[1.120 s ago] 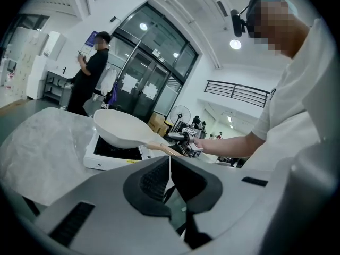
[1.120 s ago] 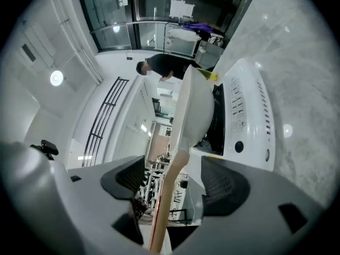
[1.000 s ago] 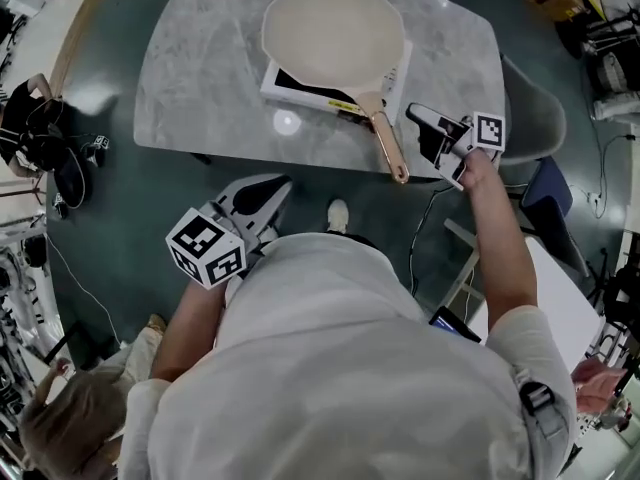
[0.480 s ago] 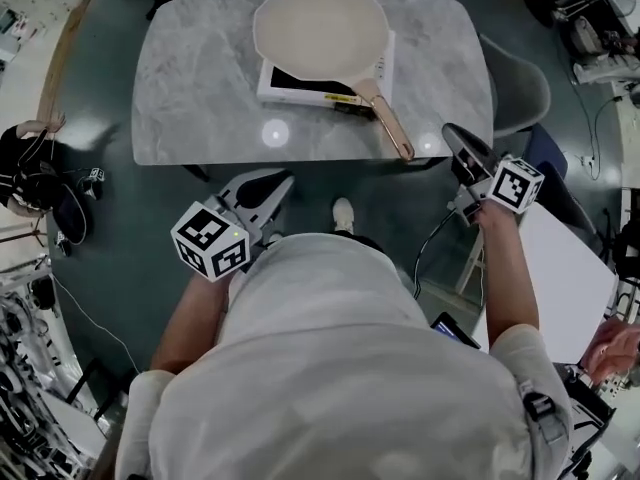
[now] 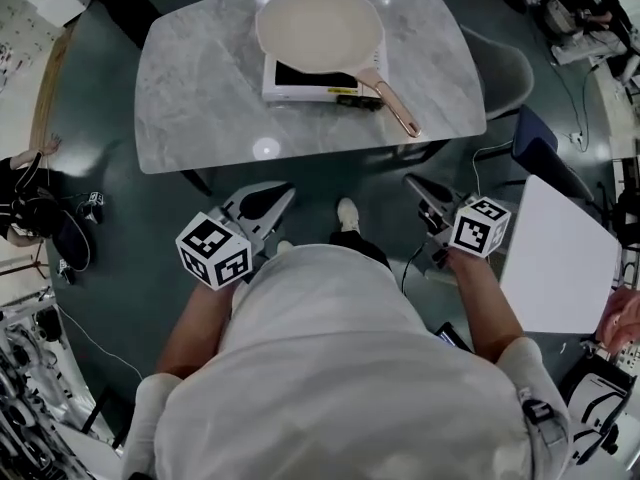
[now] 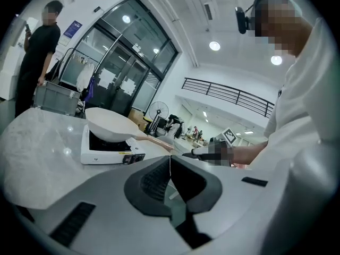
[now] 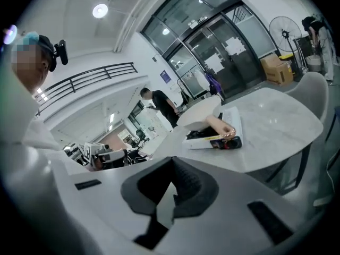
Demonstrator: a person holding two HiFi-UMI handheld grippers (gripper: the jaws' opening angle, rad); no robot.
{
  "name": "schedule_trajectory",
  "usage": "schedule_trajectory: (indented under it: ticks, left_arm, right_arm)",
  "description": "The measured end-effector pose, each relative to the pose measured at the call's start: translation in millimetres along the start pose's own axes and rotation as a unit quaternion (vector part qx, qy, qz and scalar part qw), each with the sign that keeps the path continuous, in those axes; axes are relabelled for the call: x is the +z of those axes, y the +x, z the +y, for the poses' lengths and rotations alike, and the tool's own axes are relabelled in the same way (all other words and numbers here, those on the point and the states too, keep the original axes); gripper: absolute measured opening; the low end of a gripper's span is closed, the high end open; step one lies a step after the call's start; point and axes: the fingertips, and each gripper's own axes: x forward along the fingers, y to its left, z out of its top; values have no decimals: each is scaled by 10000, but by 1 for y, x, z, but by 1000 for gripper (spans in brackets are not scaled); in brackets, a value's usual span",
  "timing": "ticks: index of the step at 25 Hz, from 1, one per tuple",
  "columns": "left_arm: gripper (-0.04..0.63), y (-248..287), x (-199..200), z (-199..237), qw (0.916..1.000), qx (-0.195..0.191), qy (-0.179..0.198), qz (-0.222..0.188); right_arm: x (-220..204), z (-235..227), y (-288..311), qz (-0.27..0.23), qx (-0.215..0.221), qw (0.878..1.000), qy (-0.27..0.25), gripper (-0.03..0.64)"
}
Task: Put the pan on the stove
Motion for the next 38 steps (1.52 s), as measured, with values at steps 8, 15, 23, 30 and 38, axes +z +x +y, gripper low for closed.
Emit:
schedule_trajectory:
  ticks: [8,15,23,30,38]
  left_arm:
    - [20,-47,-26,-11,9999,-97,74,59]
    - [20,-73,-38,-20,9999,-125,90,29]
    - [20,-98,-49,-29,9999,-134,85,-8]
    - [20,-115,-59,-31,10000,-63,68,-14]
    - [20,-129,-64,-31,10000,23,30,-39]
  right_arm:
    - [-42,63,11,174,43,9995,-261,6]
    - [-61,88,15,244,16,9992,-316,6]
    - [-74,110,16,229,44,9991,-356,6]
    - [-83,123,20,277,103,9986,-439,5]
    - [-85,132,21,298,123,9981,-524,5]
